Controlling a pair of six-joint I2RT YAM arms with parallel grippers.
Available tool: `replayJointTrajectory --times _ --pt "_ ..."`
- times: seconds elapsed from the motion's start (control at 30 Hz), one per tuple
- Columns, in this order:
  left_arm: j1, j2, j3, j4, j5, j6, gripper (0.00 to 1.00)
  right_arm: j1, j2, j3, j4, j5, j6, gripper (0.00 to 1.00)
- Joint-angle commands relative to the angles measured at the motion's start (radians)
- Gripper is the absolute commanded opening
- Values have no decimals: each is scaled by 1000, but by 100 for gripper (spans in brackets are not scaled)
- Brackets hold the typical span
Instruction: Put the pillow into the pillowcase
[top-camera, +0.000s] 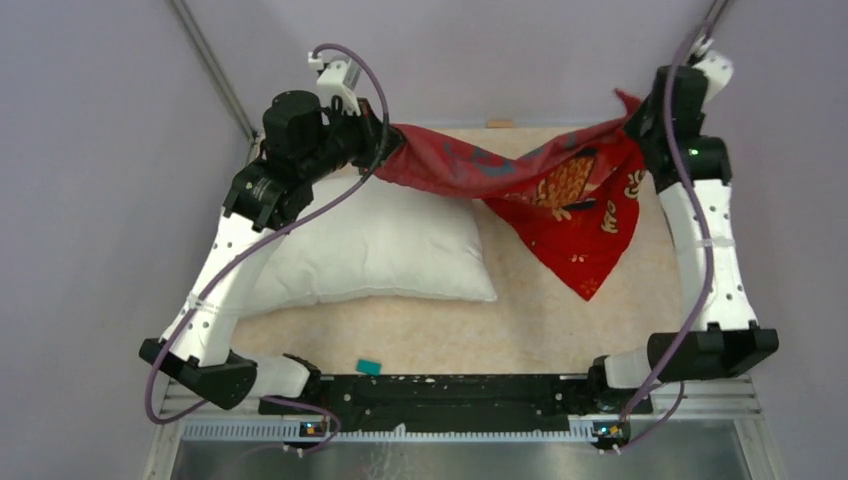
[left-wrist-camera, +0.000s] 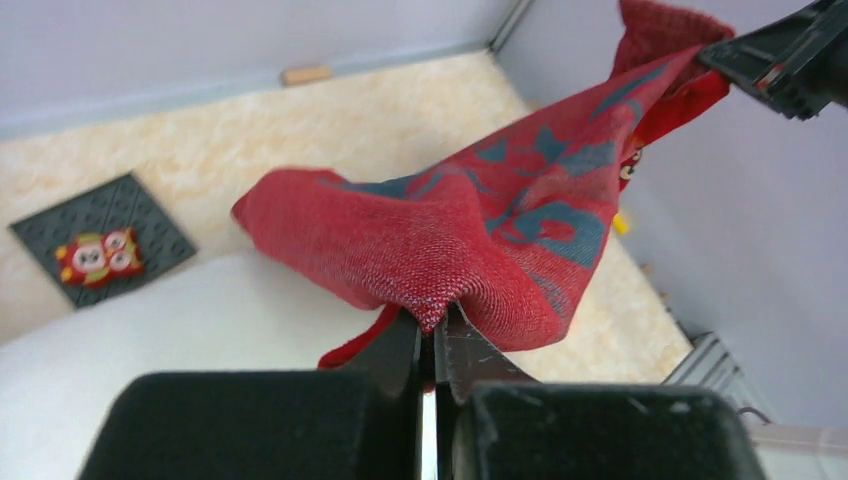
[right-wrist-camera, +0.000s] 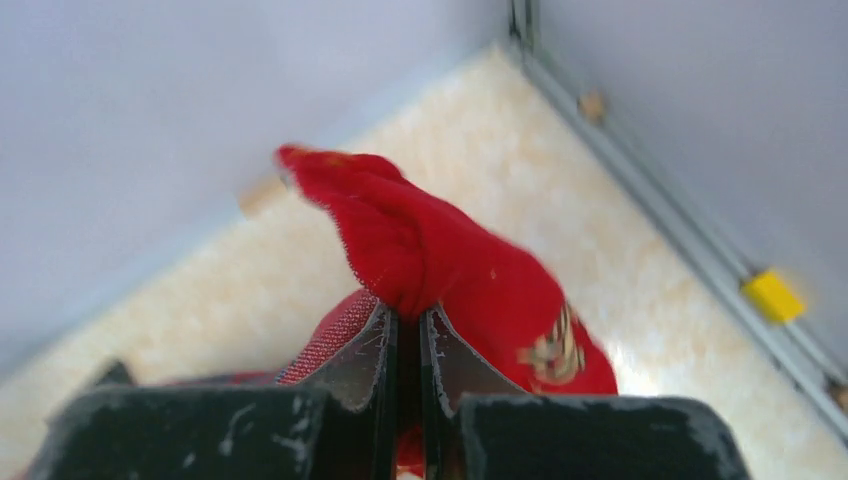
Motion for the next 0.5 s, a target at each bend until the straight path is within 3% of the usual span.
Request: replayJointTrajectory --times 0.0,0.23,0.47 --pt "-1 -67 119 126 123 -61 0 -19 -69 291 -96 83 -40 0" --pt "-1 -145 145 183 257 -183 0 -20 -49 668 -194 156 -82 0" --pt "-3 -172 189 166 379 -206 0 -20 -143 739 -134 168 -131 0"
